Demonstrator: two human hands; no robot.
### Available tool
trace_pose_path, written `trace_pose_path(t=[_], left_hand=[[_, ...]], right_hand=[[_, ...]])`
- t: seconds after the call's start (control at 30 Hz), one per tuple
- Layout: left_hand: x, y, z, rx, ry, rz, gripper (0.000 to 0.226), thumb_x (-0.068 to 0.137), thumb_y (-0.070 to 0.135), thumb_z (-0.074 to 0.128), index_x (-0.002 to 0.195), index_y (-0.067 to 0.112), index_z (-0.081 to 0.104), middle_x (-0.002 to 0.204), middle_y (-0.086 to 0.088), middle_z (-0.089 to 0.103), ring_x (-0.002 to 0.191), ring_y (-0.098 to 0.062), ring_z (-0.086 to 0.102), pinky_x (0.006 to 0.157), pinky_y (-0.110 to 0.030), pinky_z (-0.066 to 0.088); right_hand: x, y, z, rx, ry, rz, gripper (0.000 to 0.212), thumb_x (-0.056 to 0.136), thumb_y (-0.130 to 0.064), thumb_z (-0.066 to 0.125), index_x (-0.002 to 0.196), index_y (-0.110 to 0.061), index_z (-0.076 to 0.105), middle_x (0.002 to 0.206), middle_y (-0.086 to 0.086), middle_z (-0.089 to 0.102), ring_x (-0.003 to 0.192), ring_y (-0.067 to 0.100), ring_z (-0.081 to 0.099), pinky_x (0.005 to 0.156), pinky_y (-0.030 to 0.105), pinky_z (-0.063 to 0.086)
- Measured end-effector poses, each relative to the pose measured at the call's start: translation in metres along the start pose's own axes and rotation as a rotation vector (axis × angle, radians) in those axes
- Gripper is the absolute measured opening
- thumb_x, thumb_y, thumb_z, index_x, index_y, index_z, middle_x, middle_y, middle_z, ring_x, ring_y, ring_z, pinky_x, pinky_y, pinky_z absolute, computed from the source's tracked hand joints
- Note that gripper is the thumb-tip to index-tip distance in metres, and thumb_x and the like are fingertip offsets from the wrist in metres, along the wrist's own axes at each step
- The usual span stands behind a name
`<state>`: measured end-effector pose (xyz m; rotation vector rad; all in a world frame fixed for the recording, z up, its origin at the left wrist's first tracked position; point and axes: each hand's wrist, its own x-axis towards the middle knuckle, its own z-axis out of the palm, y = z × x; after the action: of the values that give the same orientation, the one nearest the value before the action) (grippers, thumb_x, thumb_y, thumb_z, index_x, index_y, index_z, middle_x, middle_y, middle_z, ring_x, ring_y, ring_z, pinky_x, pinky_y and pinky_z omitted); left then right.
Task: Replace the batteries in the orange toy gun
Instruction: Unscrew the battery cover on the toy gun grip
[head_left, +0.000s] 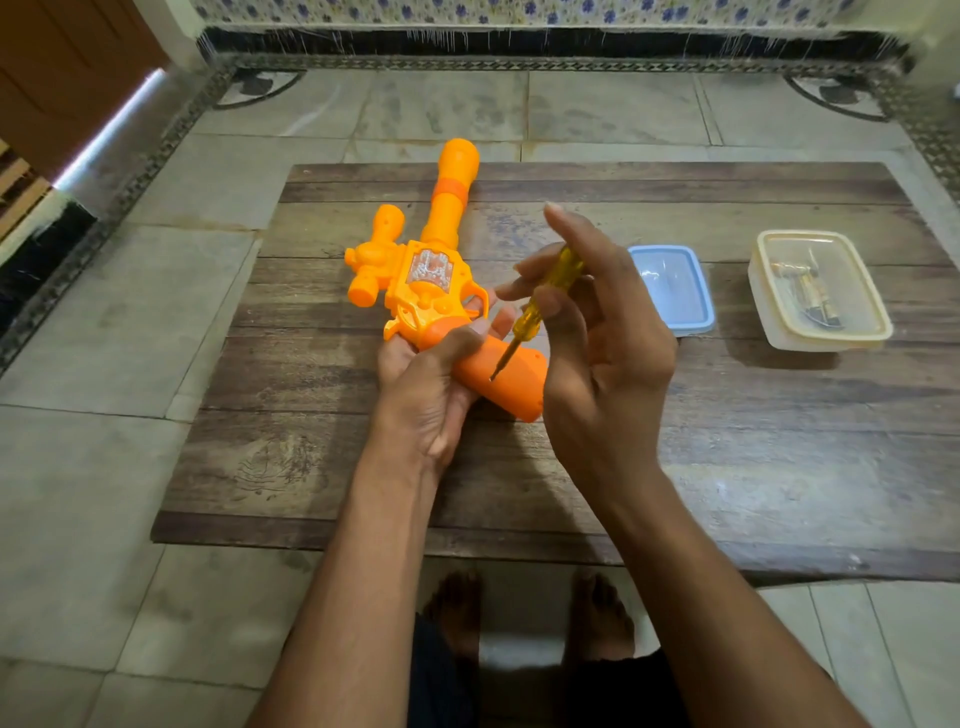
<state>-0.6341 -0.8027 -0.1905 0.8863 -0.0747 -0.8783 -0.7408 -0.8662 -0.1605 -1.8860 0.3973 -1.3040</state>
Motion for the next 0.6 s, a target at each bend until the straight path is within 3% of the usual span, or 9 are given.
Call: trace_pose_path(t=[0.17, 0.3, 0.4, 0.5, 0.6], left_hand=[[0.0001, -0.0003, -0.0002, -0.019, 0.016, 0.000, 0.061, 0.088, -0.020, 0.056, 0.144, 0.000, 0.046, 0.120, -0.022, 0.069, 0.092, -0.027, 0.077, 0.075, -0.043, 0.063], [-0.0005, -0.0005, -0.0027, -0.041, -0.021, 0.016, 0.062, 0.087, -0.018, 0.060, 0.145, 0.001, 0.046, 0.128, -0.024, 0.067, 0.105, -0.033, 0.074, 0.094, -0.053, 0.058], [0.0000, 0.0005, -0.0023, -0.031, -0.011, 0.002, 0.058, 0.089, -0.017, 0.056, 0.144, 0.001, 0.048, 0.126, -0.023, 0.068, 0.100, -0.031, 0.075, 0.087, -0.049, 0.061], [0.0009, -0.0001, -0.0022, -0.027, -0.023, 0.005, 0.061, 0.088, -0.017, 0.057, 0.146, -0.002, 0.045, 0.130, -0.027, 0.066, 0.103, -0.034, 0.074, 0.084, -0.049, 0.062], [0.0010, -0.0006, -0.0029, -0.024, -0.009, 0.009, 0.063, 0.086, -0.018, 0.058, 0.146, -0.004, 0.044, 0.118, -0.021, 0.072, 0.097, -0.027, 0.076, 0.078, -0.041, 0.062]], right_hand=[[-0.0028, -0.0006, 0.0007, 0.107, -0.029, 0.073, 0.029, 0.102, 0.009, 0.046, 0.130, 0.007, 0.053, 0.115, 0.016, 0.065, 0.101, 0.030, 0.071, 0.086, 0.056, 0.056], [0.0036, -0.0017, 0.0017, -0.035, 0.015, 0.020, 0.027, 0.099, -0.001, 0.066, 0.125, 0.003, 0.064, 0.111, 0.016, 0.055, 0.094, 0.029, 0.066, 0.078, 0.039, 0.059], [0.0039, -0.0022, 0.0022, -0.055, 0.047, -0.006, 0.033, 0.097, 0.008, 0.064, 0.130, 0.005, 0.062, 0.104, 0.020, 0.057, 0.091, 0.030, 0.066, 0.080, 0.032, 0.058], [0.0005, -0.0035, 0.0022, 0.091, 0.017, 0.060, 0.038, 0.097, 0.015, 0.055, 0.134, 0.008, 0.052, 0.110, 0.021, 0.063, 0.096, 0.030, 0.072, 0.086, 0.042, 0.059], [-0.0003, -0.0046, 0.0008, 0.068, -0.020, 0.044, 0.028, 0.097, 0.009, 0.058, 0.126, 0.006, 0.057, 0.113, 0.016, 0.066, 0.100, 0.034, 0.071, 0.082, 0.050, 0.058]])
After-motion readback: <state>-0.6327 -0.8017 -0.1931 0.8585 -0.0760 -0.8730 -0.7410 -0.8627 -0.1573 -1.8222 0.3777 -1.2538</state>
